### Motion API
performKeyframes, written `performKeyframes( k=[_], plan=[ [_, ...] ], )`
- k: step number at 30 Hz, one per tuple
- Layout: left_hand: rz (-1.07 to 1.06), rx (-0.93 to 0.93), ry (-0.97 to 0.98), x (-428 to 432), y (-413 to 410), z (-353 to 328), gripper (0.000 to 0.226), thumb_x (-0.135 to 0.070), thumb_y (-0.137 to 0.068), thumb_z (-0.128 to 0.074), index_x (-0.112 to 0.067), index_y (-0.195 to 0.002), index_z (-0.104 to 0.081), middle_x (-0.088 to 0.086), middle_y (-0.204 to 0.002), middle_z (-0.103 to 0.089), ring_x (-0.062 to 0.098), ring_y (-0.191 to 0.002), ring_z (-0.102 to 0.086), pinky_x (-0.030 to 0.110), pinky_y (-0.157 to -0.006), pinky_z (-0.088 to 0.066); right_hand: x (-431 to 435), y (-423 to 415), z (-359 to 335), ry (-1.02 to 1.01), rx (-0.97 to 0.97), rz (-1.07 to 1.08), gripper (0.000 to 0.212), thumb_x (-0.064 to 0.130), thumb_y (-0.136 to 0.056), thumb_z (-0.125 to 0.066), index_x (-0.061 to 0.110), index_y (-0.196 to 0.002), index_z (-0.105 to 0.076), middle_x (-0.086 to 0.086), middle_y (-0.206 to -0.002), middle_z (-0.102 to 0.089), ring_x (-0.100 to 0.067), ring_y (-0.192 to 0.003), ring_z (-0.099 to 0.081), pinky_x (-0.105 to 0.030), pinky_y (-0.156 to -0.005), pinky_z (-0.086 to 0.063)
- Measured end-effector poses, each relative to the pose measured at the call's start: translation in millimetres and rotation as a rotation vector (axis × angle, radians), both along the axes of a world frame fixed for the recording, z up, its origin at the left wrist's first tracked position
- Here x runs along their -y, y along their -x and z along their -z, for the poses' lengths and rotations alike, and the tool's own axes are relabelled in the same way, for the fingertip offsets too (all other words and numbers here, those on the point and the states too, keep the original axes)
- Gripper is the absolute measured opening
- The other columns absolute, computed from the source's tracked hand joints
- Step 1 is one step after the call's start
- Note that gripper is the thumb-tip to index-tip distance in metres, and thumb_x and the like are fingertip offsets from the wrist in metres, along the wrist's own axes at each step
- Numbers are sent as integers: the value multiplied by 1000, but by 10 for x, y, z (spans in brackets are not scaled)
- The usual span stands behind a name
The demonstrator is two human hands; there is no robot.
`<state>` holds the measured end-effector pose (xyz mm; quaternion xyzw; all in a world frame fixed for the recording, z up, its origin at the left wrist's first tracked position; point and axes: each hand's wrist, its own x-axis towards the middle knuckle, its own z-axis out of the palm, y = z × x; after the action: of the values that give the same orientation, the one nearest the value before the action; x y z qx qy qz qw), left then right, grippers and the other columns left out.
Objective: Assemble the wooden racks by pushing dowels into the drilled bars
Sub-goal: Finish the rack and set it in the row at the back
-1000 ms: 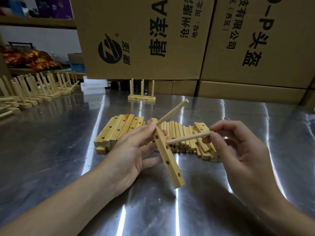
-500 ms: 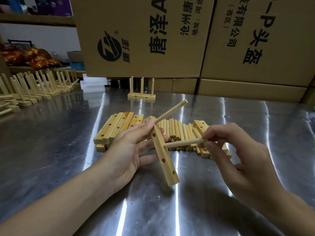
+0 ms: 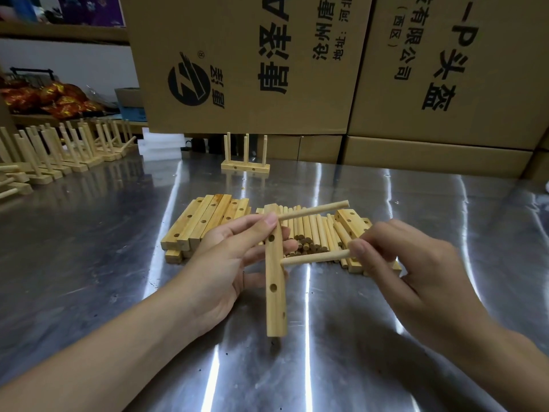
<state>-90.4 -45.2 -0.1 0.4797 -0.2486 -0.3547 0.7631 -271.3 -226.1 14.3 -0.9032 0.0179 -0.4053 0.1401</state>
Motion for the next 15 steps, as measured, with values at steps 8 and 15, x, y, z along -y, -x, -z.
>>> performKeyframes(
  k=[8, 15],
  plan=[
    [21, -37, -11, 6, -1, -22, 44, -28, -94, -74, -3, -130, -70, 20, -117, -78, 27, -107, -78, 36, -65, -66, -9, -3, 30, -51, -83, -7, 29, 53, -106, -46, 31, -94, -61, 12, -83, -60, -16, -76, -60, -39, -61, -50],
    [202, -12, -83, -27, -13, -23, 30, -17, -91, -79, -11, -121, -79, 21, -123, -76, 30, -115, -75, 35, -71, -66, 58, 8, -16, -155, -50, -24, 26, 42, -105, -55, 27, -86, -62, 9, -77, -59, -15, -68, -56, -15, -57, -36]
  ],
)
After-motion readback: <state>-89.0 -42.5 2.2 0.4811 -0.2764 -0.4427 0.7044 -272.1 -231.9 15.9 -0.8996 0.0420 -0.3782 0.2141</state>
